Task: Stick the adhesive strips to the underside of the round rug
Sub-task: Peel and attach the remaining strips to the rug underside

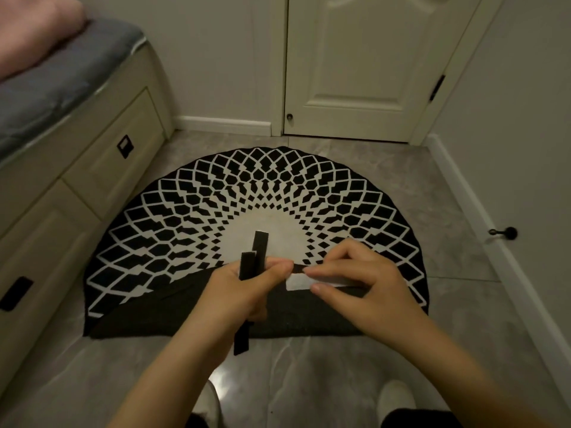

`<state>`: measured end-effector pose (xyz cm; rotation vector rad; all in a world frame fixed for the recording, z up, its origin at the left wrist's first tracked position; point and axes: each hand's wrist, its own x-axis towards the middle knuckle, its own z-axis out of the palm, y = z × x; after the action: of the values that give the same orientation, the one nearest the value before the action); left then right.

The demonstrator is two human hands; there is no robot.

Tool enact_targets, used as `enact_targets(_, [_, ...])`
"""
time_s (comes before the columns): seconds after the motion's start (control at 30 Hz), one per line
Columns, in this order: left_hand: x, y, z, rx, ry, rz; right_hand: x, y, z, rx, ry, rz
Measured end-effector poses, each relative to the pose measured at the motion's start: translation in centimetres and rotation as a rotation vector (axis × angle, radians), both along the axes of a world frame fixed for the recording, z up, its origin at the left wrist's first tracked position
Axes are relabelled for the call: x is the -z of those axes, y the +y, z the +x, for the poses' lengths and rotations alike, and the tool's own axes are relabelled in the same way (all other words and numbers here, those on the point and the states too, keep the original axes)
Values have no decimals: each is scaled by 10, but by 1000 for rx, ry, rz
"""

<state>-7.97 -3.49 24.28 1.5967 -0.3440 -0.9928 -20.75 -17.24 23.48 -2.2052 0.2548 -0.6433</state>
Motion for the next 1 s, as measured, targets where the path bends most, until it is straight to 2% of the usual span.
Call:
enact_targets(0.13, [-5, 5, 3, 121, 54, 18, 0, -2, 1, -37, -17, -36])
enact_targets(0.27, [-9, 8, 3, 191, 72, -59, 1, -4, 1, -79, -17, -22])
enact_targets(0.33, [-5, 9, 2, 175, 52, -42, 5, -6, -1, -36, 14, -176])
enact_targets(0.4, [0, 6, -1, 94, 95, -13, 9, -7, -2, 106, 70, -473])
enact_targets(0.47, [2, 3, -4, -2, 181, -11, 9, -7, -5, 266, 107, -584])
enact_targets(0.6, [4, 0, 0, -139, 176, -33, 1, -9, -7, 422, 64, -346])
enact_targets(0.8, [4, -1, -2, -137, 107, -22, -5, -7, -3, 394, 96, 81])
enact_targets(0.9, [2, 0, -4, -105, 81, -16, -7, -6, -1, 401, 107, 188])
enact_targets(1.0, [1, 0, -5, -97, 90, -21, -6, -5, 0, 438, 93, 206])
